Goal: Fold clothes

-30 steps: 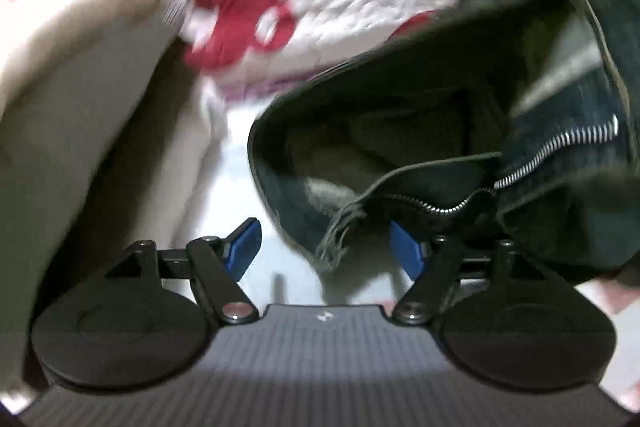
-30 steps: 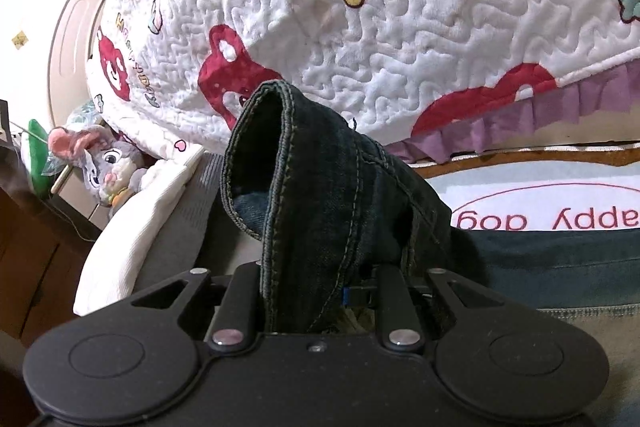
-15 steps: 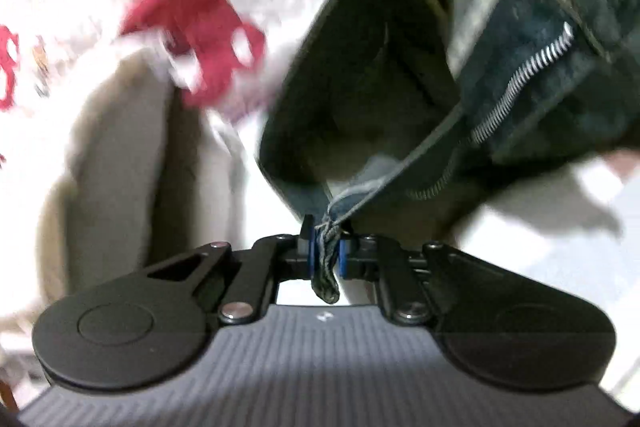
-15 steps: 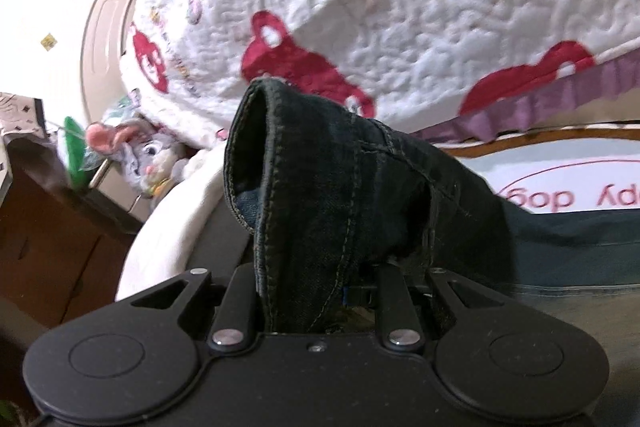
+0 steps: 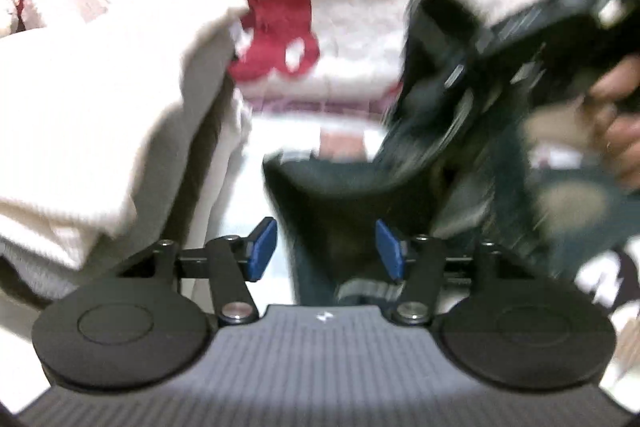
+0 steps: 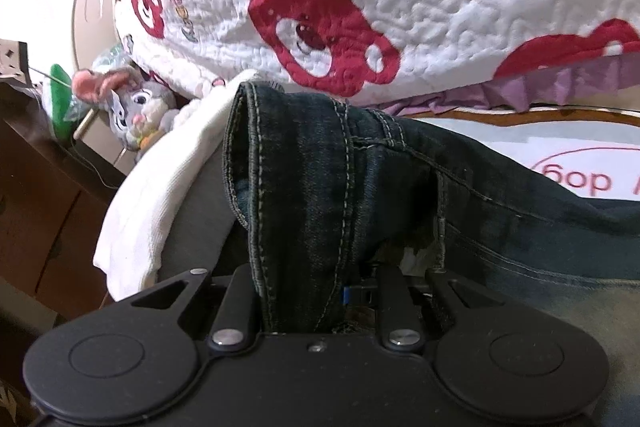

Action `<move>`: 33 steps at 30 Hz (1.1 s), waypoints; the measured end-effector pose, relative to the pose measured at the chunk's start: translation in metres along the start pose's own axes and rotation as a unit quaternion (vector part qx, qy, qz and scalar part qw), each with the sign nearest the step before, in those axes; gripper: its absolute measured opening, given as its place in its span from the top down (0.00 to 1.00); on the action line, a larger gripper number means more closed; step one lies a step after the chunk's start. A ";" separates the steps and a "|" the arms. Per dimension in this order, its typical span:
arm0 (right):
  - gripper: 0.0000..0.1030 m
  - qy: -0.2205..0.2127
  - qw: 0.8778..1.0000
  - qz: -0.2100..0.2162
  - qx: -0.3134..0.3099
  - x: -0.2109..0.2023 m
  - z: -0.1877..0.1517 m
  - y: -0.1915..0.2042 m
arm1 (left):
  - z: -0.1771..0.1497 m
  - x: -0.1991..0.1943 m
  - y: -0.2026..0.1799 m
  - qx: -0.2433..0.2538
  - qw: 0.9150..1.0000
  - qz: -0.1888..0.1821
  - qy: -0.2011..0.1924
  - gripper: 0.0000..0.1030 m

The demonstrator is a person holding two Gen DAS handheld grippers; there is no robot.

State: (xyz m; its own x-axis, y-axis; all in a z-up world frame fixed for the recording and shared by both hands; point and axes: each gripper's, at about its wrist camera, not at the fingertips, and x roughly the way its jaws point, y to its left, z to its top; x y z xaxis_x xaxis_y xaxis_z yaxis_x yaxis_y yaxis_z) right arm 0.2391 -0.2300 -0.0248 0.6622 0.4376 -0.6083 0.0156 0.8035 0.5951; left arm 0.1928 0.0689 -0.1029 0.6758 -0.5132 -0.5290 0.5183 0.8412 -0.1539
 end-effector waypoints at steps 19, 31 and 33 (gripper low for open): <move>0.44 -0.062 0.970 -0.226 -0.064 -0.086 -0.129 -0.093 | 0.004 0.021 0.037 -0.173 0.984 0.009 0.051 0.33; 0.44 -0.102 0.937 -0.331 0.052 -0.163 -0.206 -0.176 | 0.009 0.052 -0.009 -0.053 0.995 0.086 0.015 0.14; 0.44 -0.117 0.938 -0.310 0.099 -0.170 -0.206 -0.193 | 0.001 0.078 -0.017 -0.025 0.991 0.121 0.056 0.14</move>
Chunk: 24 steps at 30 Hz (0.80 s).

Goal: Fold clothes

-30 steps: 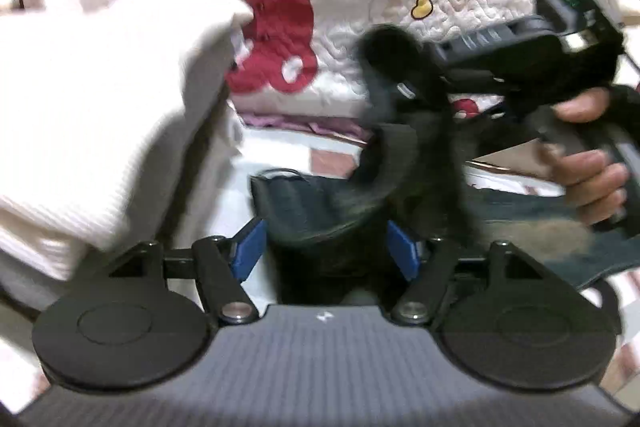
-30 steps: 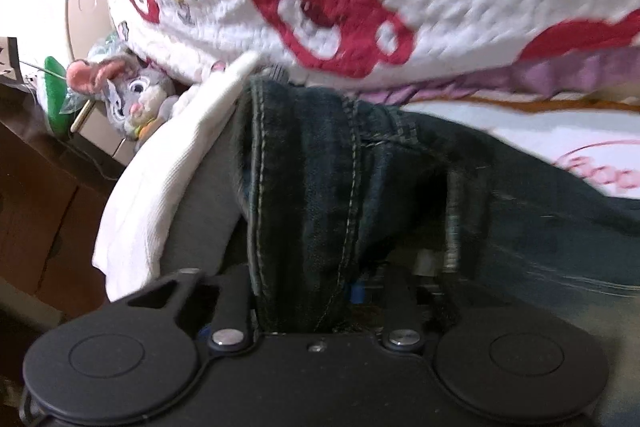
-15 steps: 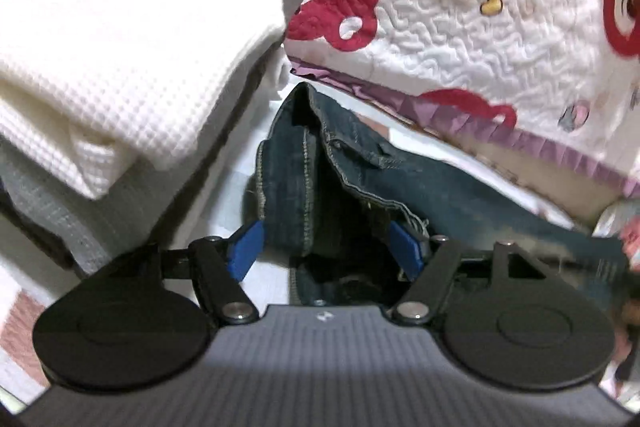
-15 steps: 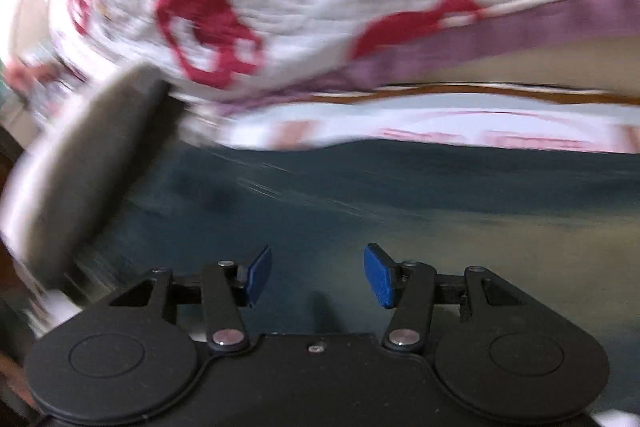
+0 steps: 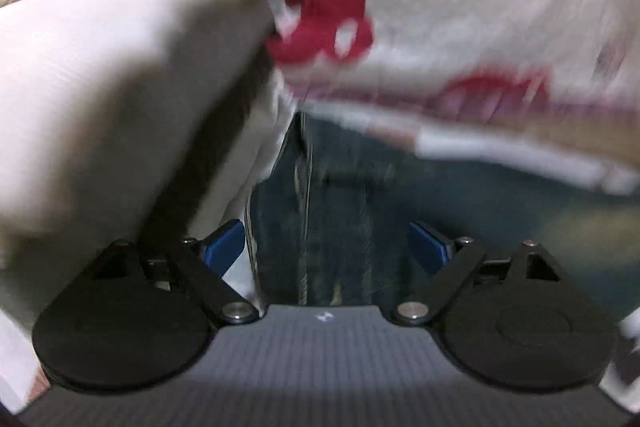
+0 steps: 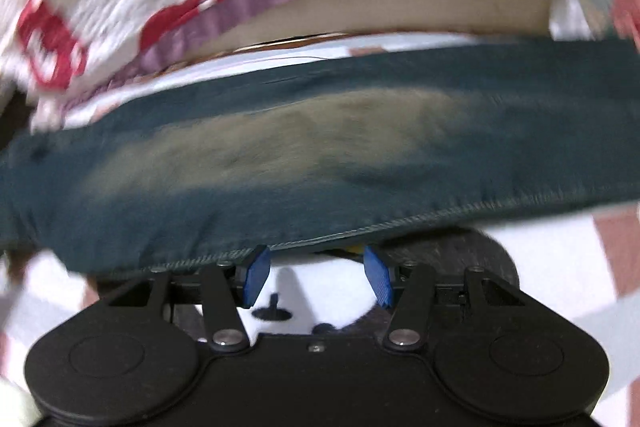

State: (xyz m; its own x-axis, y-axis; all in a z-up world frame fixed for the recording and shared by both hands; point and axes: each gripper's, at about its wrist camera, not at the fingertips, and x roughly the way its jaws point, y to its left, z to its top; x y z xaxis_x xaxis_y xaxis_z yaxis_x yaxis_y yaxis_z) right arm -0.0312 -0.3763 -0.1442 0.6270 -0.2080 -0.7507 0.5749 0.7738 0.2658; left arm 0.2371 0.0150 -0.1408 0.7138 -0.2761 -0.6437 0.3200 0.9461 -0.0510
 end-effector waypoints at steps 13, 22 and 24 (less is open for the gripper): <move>0.44 -0.017 0.988 0.066 0.138 0.002 -0.006 -0.049 | 0.001 0.043 0.018 -0.089 0.993 -0.071 0.011 0.43; 0.45 -0.031 0.987 0.063 0.148 -0.008 -0.005 -0.075 | 0.027 -0.021 0.005 0.037 0.998 -0.022 -0.038 0.79; 0.45 -0.034 0.986 0.055 0.150 -0.013 -0.004 -0.085 | 0.017 -0.011 0.007 0.041 0.999 -0.010 -0.001 0.79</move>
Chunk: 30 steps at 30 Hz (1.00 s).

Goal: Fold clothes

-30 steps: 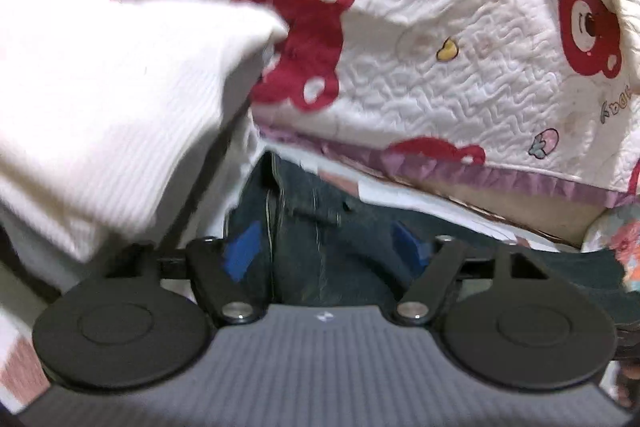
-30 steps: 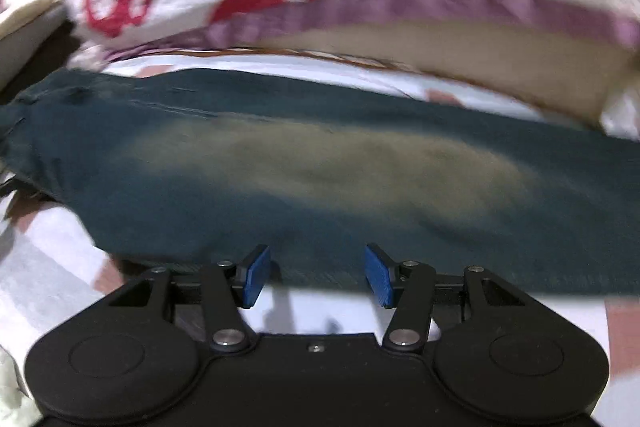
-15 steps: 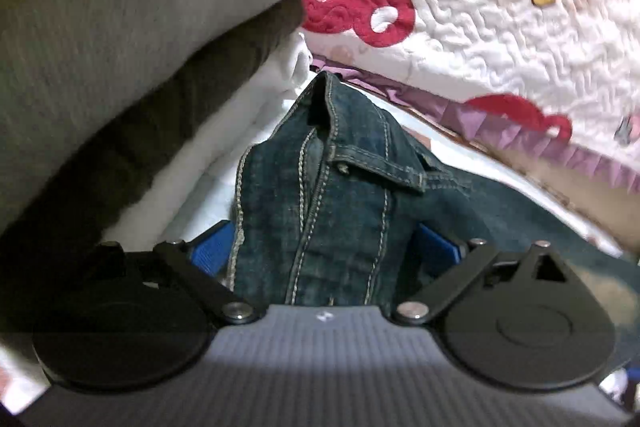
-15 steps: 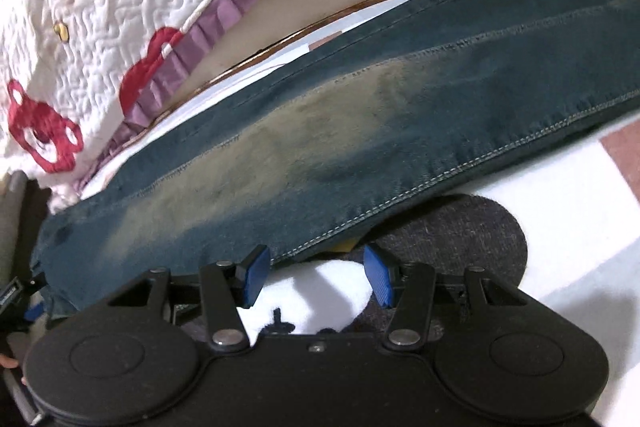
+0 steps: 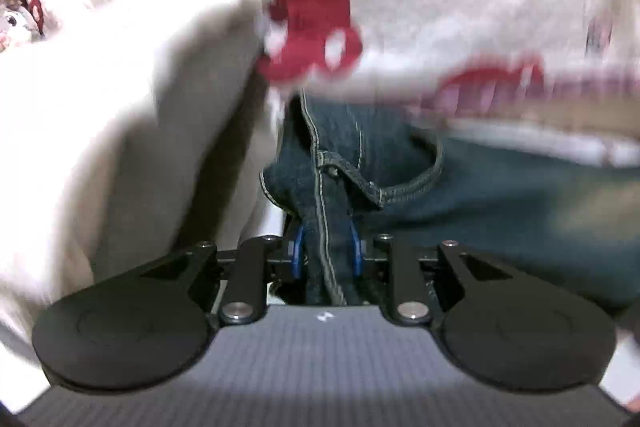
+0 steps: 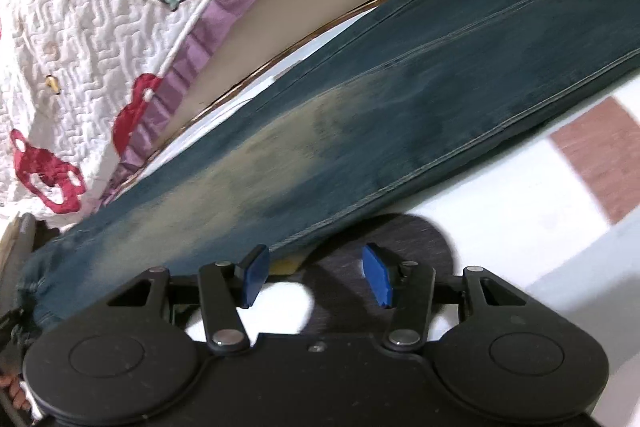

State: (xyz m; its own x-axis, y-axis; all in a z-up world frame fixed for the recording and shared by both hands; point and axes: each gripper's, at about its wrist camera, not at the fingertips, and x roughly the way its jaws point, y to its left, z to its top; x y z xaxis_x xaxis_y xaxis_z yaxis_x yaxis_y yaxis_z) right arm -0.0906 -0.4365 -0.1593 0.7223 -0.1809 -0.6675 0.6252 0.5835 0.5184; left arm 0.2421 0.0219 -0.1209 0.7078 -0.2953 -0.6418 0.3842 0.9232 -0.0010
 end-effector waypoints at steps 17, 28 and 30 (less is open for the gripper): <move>0.44 -0.034 0.999 -0.031 0.029 -0.017 0.023 -0.042 | -0.015 -0.057 -0.015 0.048 0.997 -0.064 -0.005 0.36; 0.41 -0.073 0.994 -0.031 0.079 -0.003 0.038 -0.048 | -0.057 -0.005 -0.079 0.270 0.962 -0.009 0.045 0.77; 0.36 -0.078 0.993 -0.030 0.079 0.000 0.041 -0.047 | -0.050 -0.012 -0.075 0.250 0.968 -0.003 0.033 0.83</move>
State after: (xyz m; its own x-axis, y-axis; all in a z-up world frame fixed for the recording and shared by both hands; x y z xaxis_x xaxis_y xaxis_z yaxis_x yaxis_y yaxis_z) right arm -0.1081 -0.4962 -0.1614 0.7116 -0.3395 -0.6151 0.6983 0.4383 0.5659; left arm 0.1749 -0.0315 -0.1519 0.6721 -0.2690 -0.6899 0.6382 0.6828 0.3555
